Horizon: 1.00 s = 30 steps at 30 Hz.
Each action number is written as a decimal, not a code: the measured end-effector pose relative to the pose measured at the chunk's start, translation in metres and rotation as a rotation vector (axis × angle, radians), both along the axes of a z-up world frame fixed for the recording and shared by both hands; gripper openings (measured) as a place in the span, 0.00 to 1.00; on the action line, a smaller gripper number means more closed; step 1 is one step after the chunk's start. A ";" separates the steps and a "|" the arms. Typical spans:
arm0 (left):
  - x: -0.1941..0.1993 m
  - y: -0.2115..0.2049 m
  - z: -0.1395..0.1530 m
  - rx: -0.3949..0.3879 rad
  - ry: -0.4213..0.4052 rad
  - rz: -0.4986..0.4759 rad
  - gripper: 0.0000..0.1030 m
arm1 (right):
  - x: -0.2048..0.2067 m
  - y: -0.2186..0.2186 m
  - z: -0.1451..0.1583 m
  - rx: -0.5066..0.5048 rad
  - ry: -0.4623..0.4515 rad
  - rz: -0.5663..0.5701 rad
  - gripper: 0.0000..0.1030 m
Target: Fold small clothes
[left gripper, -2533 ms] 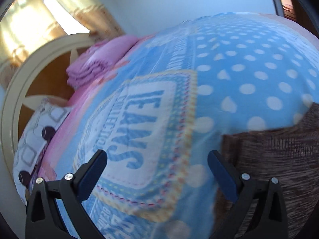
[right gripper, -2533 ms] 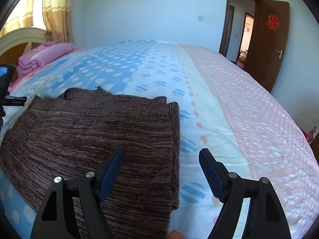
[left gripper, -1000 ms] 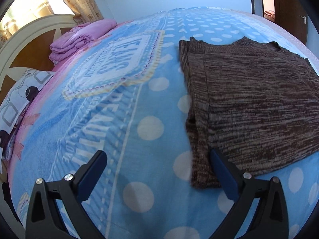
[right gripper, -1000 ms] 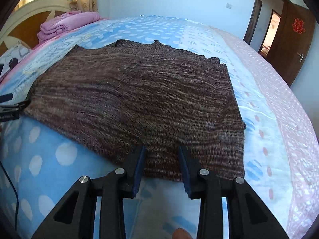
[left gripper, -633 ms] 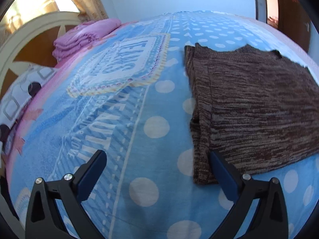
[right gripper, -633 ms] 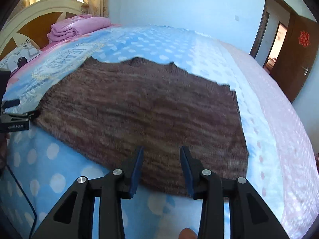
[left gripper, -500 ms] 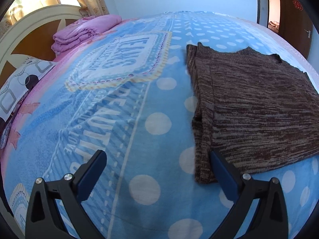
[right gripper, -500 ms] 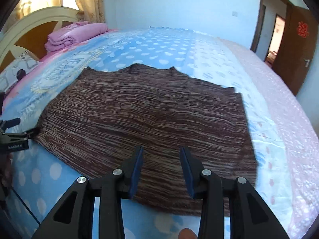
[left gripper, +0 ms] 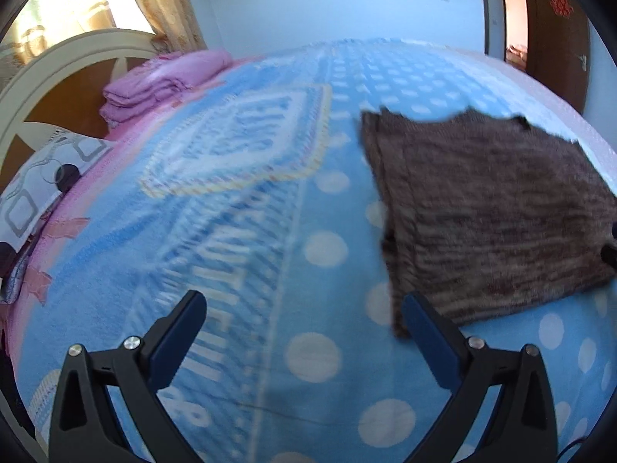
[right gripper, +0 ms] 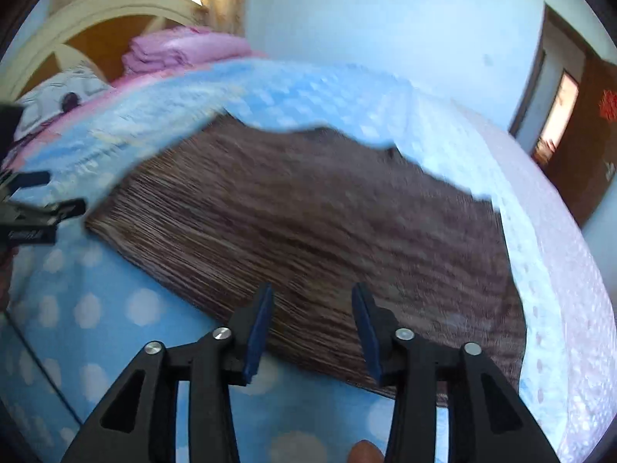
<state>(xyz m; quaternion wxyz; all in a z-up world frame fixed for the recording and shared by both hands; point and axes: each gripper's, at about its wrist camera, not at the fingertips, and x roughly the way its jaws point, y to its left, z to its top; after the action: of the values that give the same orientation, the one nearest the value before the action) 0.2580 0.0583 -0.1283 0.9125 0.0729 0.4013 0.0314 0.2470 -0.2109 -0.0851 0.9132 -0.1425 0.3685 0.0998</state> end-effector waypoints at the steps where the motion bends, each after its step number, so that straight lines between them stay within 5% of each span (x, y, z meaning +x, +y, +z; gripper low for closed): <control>1: 0.000 0.006 0.006 -0.007 -0.020 0.008 1.00 | -0.003 0.009 0.001 -0.002 -0.009 0.032 0.49; 9: 0.031 0.053 0.025 -0.052 -0.084 0.044 1.00 | -0.012 0.091 -0.016 -0.107 -0.037 0.224 0.54; 13: 0.051 0.059 0.021 -0.168 -0.052 0.015 1.00 | -0.011 0.123 -0.029 -0.151 -0.029 0.282 0.54; 23: 0.104 0.017 0.022 -0.279 -0.014 -0.133 1.00 | 0.000 0.170 -0.048 -0.237 -0.045 0.301 0.54; 30: 0.145 -0.010 0.008 -0.276 0.055 -0.200 1.00 | 0.008 0.180 -0.050 -0.250 -0.051 0.289 0.54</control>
<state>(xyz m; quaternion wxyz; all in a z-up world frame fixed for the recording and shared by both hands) 0.4033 0.0485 -0.1200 0.9011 -0.0124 0.4174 -0.1170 0.2552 -0.0306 -0.1354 0.8738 -0.3085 0.3303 0.1796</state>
